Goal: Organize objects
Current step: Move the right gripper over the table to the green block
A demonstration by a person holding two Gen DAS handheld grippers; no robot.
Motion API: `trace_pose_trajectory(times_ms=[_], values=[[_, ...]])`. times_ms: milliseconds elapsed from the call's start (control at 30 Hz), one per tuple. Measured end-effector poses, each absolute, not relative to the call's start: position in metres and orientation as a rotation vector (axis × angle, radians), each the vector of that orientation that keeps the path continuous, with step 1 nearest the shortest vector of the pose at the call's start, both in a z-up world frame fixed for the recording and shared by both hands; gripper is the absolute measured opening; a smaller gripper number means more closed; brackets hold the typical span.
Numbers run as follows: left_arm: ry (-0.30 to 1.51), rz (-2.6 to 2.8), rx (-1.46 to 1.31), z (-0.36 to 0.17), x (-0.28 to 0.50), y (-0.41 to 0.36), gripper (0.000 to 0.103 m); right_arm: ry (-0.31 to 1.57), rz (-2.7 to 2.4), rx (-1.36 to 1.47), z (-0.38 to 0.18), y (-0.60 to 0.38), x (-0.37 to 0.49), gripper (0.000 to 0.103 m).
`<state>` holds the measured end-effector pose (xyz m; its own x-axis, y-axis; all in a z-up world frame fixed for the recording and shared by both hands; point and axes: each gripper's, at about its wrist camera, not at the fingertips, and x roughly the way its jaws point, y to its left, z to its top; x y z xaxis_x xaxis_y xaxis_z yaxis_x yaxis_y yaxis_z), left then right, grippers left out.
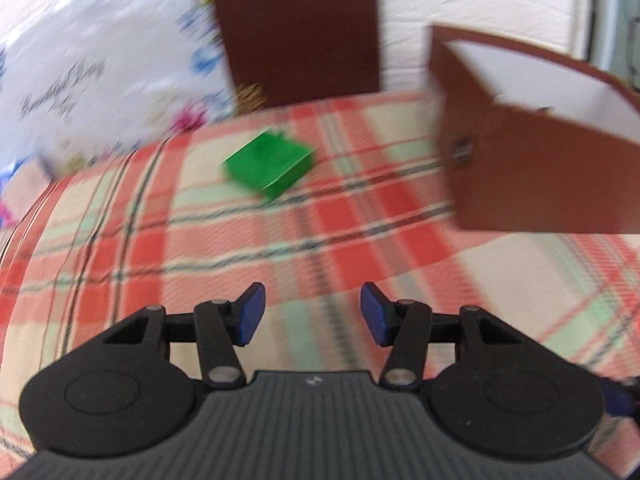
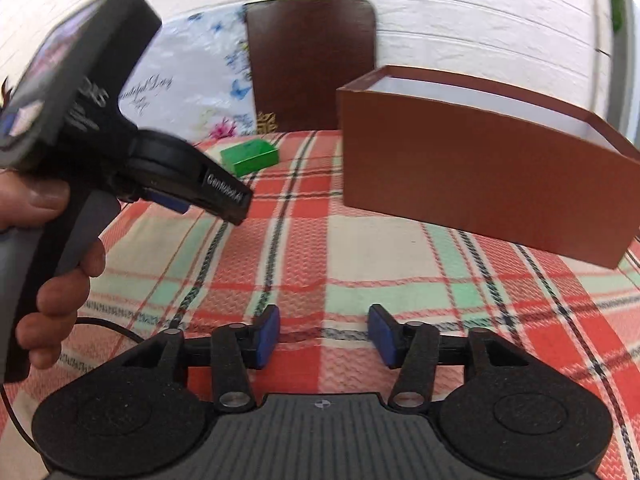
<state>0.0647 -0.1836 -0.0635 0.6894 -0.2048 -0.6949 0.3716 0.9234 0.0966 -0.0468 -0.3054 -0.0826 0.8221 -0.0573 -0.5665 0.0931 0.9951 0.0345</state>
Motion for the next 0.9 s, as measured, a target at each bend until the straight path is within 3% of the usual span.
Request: trace_pose_trajectory(times_ms=[233, 367, 533, 800, 900], values=[[0.706, -0.263, 0.199, -0.079, 0.093, -0.145, 0.070, 0.615, -0.021, -0.019, -0.087, -0.282, -0.033, 0.057], [0.645, -0.225, 0.214, -0.088, 0.116, -0.124, 0.088, 0.616, 0.010, -0.051, -0.087, -0.267, -0.011, 0.057], [0.626, -0.129, 0.134, -0.091, 0.160, -0.076, 0.091, 0.615, 0.013, -0.043, -0.085, -0.257, 0.033, 0.075], [0.593, -0.068, 0.029, -0.094, 0.178, -0.044, 0.092, 0.591, -0.015, -0.052, -0.087, -0.251, 0.130, 0.082], [0.590, -0.079, -0.001, -0.094, 0.177, -0.039, 0.093, 0.581, -0.012, -0.064, -0.086, -0.251, 0.160, 0.090]])
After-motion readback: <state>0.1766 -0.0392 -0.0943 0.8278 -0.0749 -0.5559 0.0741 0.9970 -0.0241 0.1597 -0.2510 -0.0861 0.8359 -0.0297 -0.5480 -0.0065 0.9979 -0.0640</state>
